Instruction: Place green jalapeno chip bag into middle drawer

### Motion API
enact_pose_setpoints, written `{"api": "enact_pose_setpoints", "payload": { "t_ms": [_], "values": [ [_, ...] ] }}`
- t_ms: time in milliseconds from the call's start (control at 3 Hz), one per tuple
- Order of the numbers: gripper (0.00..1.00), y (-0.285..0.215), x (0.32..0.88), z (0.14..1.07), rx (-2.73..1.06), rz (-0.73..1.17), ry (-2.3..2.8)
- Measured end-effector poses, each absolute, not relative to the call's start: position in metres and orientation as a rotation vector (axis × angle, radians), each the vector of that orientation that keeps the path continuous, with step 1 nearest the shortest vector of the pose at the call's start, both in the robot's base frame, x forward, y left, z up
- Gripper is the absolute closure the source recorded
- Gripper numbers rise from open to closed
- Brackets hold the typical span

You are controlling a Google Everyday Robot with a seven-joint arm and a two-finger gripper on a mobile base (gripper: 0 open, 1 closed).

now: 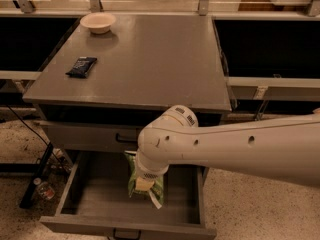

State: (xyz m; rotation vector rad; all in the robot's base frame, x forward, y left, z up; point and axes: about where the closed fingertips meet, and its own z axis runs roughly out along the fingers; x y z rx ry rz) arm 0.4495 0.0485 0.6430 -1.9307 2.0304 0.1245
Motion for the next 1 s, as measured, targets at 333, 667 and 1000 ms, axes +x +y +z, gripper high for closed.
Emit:
{"api": "enact_pose_setpoints", "payload": {
  "t_ms": [333, 667, 1000],
  "values": [
    [1.0, 0.049, 0.45, 0.643, -1.931, 0.124, 2.03],
    [1.0, 0.058, 0.461, 0.587, -1.903, 0.143, 2.128],
    [1.0, 0.058, 0.461, 0.587, -1.903, 0.143, 2.128]
  ]
}}
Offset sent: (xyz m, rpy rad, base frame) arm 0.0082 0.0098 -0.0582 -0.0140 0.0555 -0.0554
